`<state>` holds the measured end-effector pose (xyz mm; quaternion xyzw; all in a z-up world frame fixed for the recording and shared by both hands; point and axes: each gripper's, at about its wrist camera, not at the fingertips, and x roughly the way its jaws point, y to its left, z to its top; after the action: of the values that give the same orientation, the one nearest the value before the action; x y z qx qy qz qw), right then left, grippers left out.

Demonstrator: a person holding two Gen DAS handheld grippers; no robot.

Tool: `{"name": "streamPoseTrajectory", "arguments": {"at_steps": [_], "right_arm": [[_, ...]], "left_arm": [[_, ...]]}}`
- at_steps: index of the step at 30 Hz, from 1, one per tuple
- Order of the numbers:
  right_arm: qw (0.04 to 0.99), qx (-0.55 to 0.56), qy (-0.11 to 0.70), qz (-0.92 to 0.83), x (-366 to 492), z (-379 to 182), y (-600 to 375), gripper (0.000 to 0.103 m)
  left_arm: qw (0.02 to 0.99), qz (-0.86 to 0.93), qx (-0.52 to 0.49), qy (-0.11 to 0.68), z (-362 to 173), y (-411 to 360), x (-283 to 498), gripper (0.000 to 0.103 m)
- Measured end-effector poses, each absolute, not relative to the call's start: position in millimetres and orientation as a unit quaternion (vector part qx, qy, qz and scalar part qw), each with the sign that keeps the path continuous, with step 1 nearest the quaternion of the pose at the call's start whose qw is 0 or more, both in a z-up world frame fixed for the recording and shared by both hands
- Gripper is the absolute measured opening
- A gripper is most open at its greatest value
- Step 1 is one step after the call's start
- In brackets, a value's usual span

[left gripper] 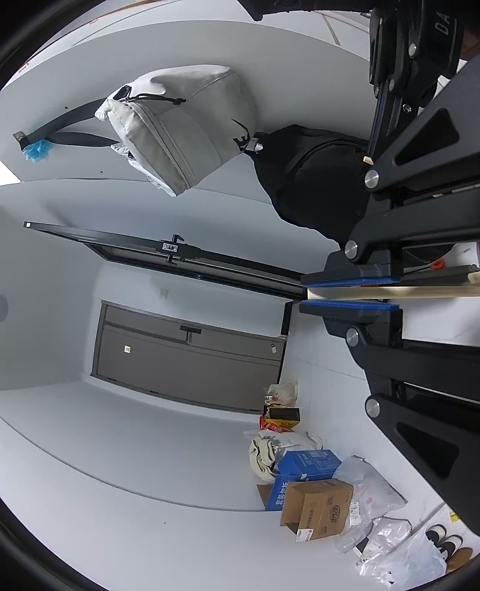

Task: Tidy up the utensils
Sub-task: 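Lower both sticks down into the holder compartments, then open both tools to release the sticks into the holder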

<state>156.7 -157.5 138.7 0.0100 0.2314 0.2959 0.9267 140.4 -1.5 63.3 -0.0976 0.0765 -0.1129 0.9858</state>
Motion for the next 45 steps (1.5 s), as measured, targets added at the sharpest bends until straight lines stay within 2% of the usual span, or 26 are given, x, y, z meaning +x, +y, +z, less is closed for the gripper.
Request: {"name": "streamPoseTrajectory", "arguments": {"at_steps": [45], "right_arm": [[0.906, -0.002, 0.302, 0.297, 141.9, 106.4, -156.4, 0.004]], "left_arm": [[0.968, -0.167, -0.059, 0.179, 62.2, -5.0, 97.4, 0.003]]}}
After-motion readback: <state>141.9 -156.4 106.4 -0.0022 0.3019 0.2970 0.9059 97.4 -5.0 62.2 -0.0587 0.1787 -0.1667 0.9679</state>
